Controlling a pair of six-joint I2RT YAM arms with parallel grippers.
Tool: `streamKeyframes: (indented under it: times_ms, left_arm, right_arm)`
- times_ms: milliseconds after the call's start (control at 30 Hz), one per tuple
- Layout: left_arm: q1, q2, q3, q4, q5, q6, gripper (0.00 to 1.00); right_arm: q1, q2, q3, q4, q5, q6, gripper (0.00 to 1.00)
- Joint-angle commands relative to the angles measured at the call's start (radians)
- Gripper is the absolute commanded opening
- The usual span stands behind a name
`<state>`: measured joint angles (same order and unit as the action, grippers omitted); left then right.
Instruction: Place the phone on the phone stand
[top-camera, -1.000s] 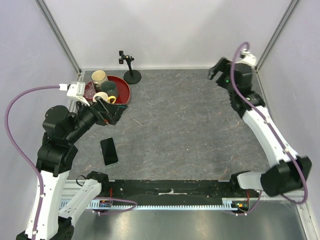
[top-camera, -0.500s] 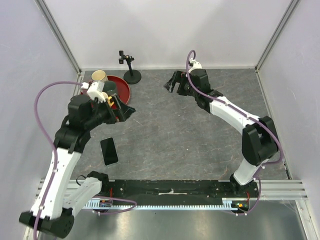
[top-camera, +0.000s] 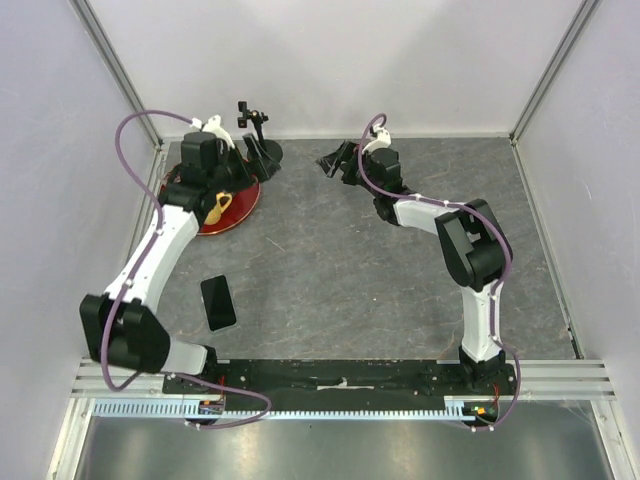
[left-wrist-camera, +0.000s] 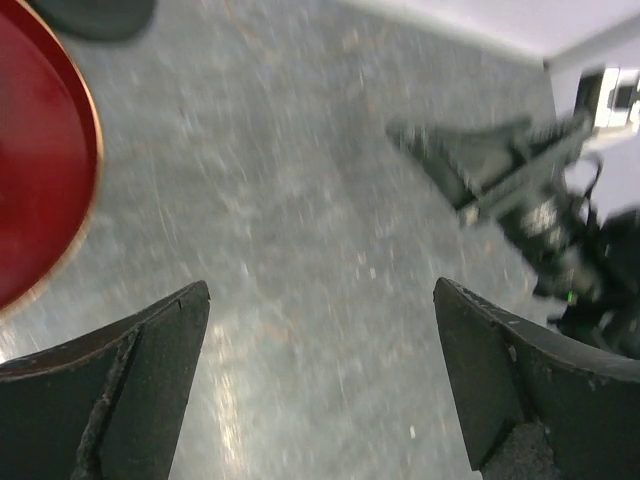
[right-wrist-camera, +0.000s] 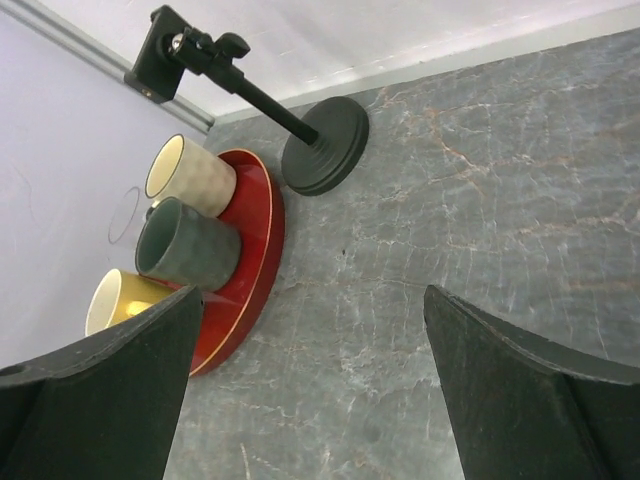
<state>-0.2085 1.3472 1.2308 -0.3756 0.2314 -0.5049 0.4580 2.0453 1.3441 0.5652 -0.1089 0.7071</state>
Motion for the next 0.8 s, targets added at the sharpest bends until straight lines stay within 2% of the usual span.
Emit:
streamKeyframes:
  times_ms: [0,200,267,300,400,567,767]
  left_arm:
    - [0.061,0.119,0.149,0.217,-0.075,0.0,1.0]
    - [0.152,0.398,0.366,0.214,-0.07,-0.012,0.99]
    - [0.204,0.491,0.404,0.234,0.003,-0.067,0.99]
    - [0.243,0.519,0.424,0.265,0.043,-0.14,0.99]
    - [0.313,0.623,0.449,0.433,0.184,-0.249,0.99]
    - [0.324,0.759,0.57,0.513,0.215,-0.287,1.0]
    - [0.33,0.943,0.733,0.588,0.289,-0.476,1.0]
  right_arm:
    - [-0.027,0.068,0.059,0.254,-0.156,-0.051,0.98]
    - [-0.084,0.157,0.033,0.461,-0.235,0.058,0.98]
    - [-0.09,0.173,0.049,0.464,-0.248,0.052,0.98]
    - [-0.093,0.176,0.052,0.455,-0.249,0.048,0.98]
    - [-0.105,0.179,0.047,0.453,-0.252,0.038,0.98]
    - [-0.133,0.17,0.024,0.47,-0.267,0.035,0.98]
    - [-0.156,0.156,-0.016,0.527,-0.253,0.048,0.98]
